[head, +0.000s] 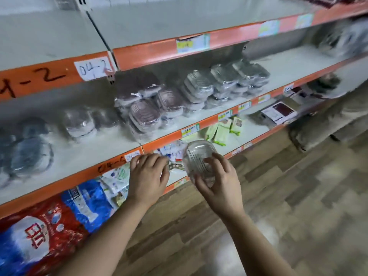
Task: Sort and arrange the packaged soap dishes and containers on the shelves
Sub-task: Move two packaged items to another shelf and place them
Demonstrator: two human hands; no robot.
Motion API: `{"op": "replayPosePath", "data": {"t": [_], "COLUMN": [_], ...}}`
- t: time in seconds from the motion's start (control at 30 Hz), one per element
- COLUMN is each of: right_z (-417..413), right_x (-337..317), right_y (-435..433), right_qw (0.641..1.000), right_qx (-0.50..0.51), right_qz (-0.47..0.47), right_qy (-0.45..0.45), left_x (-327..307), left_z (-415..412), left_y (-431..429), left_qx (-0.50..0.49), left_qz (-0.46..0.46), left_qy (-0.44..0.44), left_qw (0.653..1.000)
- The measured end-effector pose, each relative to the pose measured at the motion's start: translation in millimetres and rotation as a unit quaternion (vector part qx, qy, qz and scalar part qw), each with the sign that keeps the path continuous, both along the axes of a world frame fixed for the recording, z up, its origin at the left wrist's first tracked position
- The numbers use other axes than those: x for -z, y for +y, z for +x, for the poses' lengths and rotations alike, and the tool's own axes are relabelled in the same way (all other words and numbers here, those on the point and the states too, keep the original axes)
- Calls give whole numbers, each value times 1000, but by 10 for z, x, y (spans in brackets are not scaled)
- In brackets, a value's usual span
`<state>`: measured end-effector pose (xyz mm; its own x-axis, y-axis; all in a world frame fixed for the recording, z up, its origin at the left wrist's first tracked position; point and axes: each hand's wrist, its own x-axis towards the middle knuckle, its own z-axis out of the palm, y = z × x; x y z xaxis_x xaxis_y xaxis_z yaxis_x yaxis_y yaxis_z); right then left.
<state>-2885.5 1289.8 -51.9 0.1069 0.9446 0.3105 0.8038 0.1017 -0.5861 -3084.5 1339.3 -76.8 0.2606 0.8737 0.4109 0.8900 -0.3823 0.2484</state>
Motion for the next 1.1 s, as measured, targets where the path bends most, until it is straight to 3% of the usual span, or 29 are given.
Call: {"op": "replayPosePath", "data": {"t": [0.5, 0.9, 1.1], "right_z": [1368, 1257, 1213], "right_x": [207, 240, 129], "right_y": [1456, 2825, 3386], "right_qw": [998, 976, 971], "right_qx": [-32, -51, -101], "right_qz": [46, 208, 215], "right_qy": [25, 50, 36], "left_x": [180, 310, 335], "left_z": [1396, 1493, 1502], "left_y": [1383, 2183, 2394], "left_qx": [-29, -87, -136], "left_qz": [-8, 57, 96], "left_qy": [-6, 6, 17], "left_qw": [1000, 995, 986]}}
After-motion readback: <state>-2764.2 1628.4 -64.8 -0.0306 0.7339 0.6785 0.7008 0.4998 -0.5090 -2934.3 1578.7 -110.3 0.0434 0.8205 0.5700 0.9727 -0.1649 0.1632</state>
